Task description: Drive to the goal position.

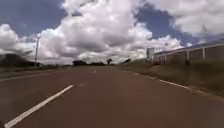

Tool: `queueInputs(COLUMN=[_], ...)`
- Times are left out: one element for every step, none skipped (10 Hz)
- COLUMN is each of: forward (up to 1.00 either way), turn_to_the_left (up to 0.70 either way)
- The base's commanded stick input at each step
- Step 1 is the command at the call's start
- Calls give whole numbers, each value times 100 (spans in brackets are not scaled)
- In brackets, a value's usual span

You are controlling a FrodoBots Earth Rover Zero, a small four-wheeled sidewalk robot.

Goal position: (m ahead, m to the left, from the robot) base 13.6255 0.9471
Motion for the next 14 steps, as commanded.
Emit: queueInputs(forward=[100,100,100,100,100,100,100,100,100,100,100,100,100,100], turn_to_the_left=[0,0,0,0,0,0,0,0,0,0,0,0,-8,-20])
